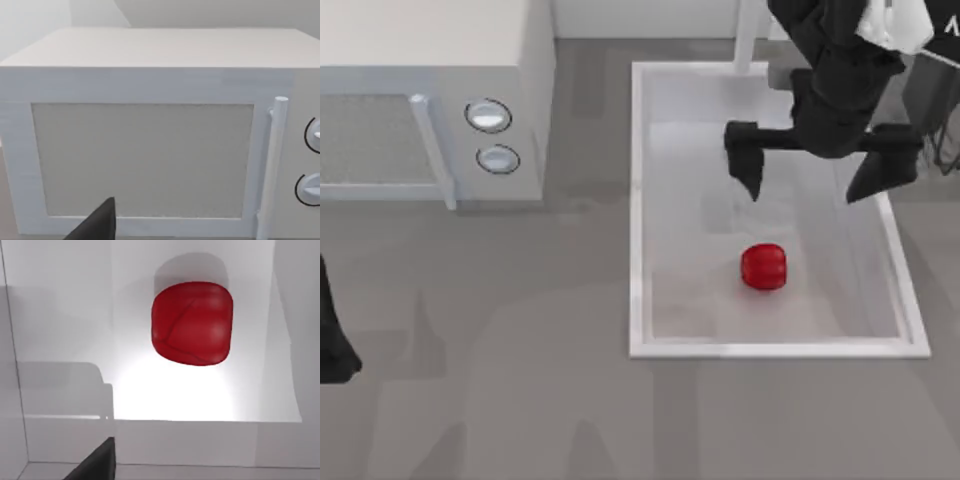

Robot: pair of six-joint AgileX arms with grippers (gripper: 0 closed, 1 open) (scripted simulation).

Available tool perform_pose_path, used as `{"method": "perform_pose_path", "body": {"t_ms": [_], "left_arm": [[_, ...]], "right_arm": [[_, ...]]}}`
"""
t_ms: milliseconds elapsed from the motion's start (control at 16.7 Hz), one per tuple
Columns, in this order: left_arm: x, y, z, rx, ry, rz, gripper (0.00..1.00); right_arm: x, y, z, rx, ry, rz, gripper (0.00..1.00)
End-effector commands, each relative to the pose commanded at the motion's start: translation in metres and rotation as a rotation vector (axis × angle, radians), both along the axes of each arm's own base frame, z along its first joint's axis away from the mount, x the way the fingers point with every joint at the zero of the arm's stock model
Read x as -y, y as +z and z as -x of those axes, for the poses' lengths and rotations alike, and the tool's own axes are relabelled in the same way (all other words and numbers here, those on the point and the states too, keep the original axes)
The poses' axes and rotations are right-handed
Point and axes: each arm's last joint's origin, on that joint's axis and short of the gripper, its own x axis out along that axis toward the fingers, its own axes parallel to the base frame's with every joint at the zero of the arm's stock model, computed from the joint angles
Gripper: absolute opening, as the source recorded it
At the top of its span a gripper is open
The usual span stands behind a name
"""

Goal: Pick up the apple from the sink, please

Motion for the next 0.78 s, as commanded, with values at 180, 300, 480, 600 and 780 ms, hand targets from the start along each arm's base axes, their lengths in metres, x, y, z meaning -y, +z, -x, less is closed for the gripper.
{"method": "perform_pose_path", "body": {"t_ms": [180, 300, 480, 600, 780], "left_arm": [[0.0, 0.0, 0.0, 0.0, 0.0, 0.0, 1.0], [0.0, 0.0, 0.0, 0.0, 0.0, 0.0, 1.0], [0.0, 0.0, 0.0, 0.0, 0.0, 0.0, 1.0], [0.0, 0.0, 0.0, 0.0, 0.0, 0.0, 1.0], [0.0, 0.0, 0.0, 0.0, 0.0, 0.0, 1.0]], "right_arm": [[-0.015, -0.024, -0.01, -0.07, -0.001, 0.029, 1.0], [-0.019, -0.03, -0.013, -0.088, -0.001, 0.037, 1.0], [-0.019, -0.03, -0.013, -0.088, -0.001, 0.037, 1.0], [-0.016, -0.03, -0.013, -0.088, -0.006, 0.036, 1.0], [-0.017, -0.046, -0.015, -0.094, -0.006, 0.039, 1.0]]}}
